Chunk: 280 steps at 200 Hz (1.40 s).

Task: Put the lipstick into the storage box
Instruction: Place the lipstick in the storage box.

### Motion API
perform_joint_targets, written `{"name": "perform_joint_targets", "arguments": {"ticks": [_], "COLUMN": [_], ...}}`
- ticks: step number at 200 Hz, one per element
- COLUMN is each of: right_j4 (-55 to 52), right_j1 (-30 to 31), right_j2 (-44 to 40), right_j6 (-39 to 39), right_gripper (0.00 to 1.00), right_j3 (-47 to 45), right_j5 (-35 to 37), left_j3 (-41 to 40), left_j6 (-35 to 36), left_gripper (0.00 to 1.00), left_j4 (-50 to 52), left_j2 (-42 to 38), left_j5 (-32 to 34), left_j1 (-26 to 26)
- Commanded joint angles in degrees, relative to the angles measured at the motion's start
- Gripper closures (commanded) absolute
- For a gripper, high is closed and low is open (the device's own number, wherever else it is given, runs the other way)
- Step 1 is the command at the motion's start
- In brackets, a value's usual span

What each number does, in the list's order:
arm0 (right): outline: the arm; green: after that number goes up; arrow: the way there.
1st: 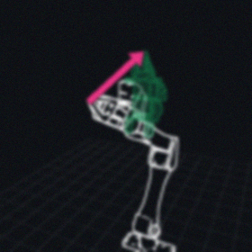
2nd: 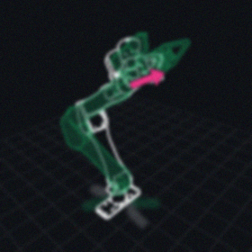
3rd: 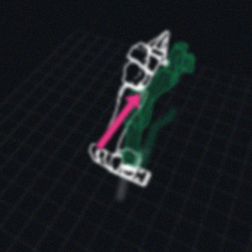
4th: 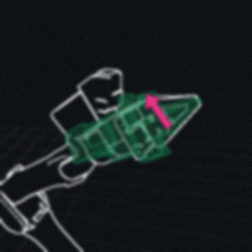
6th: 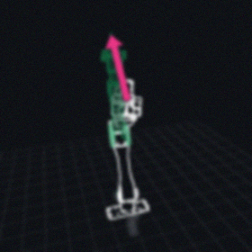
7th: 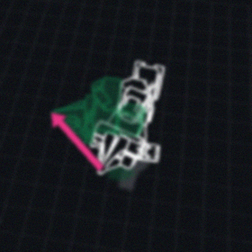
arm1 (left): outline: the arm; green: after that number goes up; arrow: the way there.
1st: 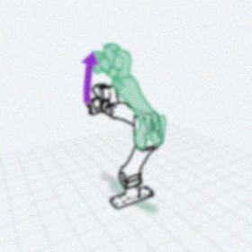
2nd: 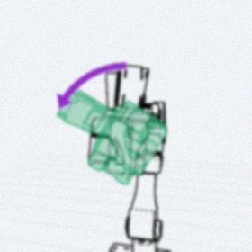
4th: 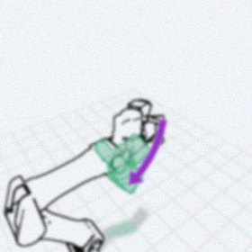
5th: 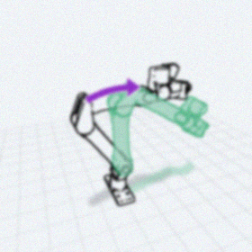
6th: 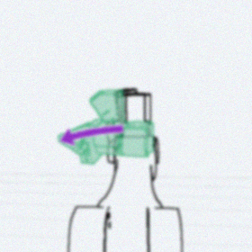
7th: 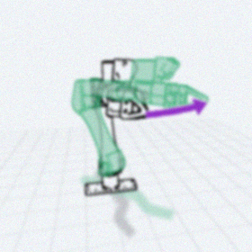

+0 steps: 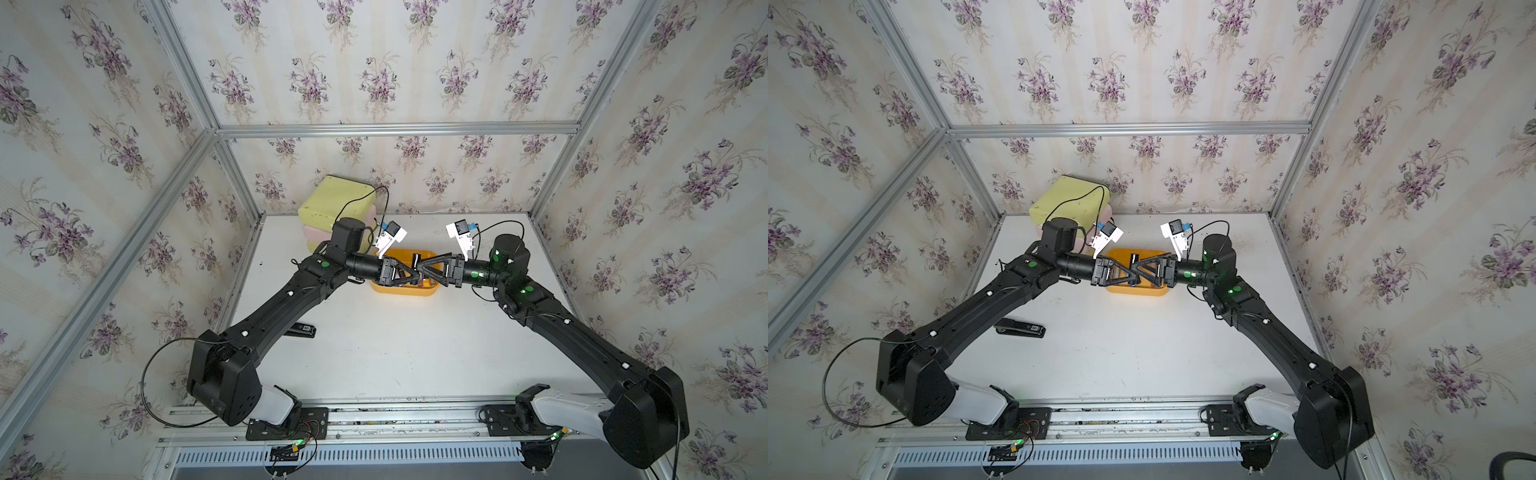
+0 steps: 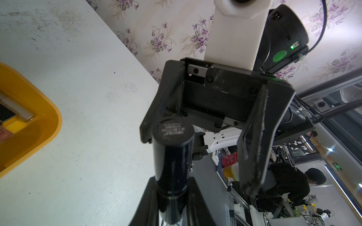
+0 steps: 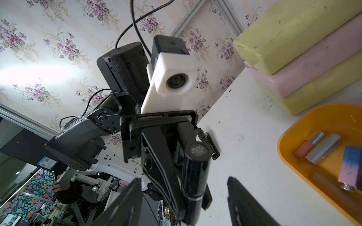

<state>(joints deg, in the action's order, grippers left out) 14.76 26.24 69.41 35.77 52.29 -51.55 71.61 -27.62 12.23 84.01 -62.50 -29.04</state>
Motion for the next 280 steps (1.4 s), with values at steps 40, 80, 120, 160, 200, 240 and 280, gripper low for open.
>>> {"name": "perform_joint_targets", "arguments": {"ticks": [40, 80, 120, 160, 200, 240, 280], "right_j4": [2.54, 2.71, 3.01, 3.25, 2.86, 1.22, -5.17], "right_j1": [0.25, 0.46, 0.66, 0.88, 0.96, 0.97, 0.94], "right_j2": [0.64, 1.39, 1.61, 1.89, 1.44, 0.91, 1.66], "right_j6": [0.35, 0.44, 0.58, 0.62, 0.38, -0.27, -2.38], "right_gripper": [0.46, 0.48, 0.57, 0.69, 0.75, 0.76, 0.77], "right_j3": [0.71, 0.79, 0.88, 0.98, 0.76, 1.14, 3.5], "right_j5": [0.57, 0.49, 1.08, 1.19, 1.84, 3.79, 8.16], "left_j3": [0.94, 1.18, 1.3, 1.12, 1.27, 2.38, 3.65], "left_j6": [-0.35, -0.09, 0.08, 0.26, 0.62, 2.75, 6.46], "left_gripper": [0.82, 0.82, 0.82, 0.81, 0.73, 0.33, 0.0], "left_j4": [-2.02, -1.55, -1.41, -1.49, -1.25, 1.47, 5.54], "left_j2": [0.05, -0.15, 0.13, 0.41, 0.29, -0.43, -2.56], "left_j5": [0.2, 0.2, 0.0, 0.0, 0.09, 2.23, 6.75], "left_j1": [-0.76, -1.11, -1.31, -1.48, -1.5, -1.46, -0.89]}}
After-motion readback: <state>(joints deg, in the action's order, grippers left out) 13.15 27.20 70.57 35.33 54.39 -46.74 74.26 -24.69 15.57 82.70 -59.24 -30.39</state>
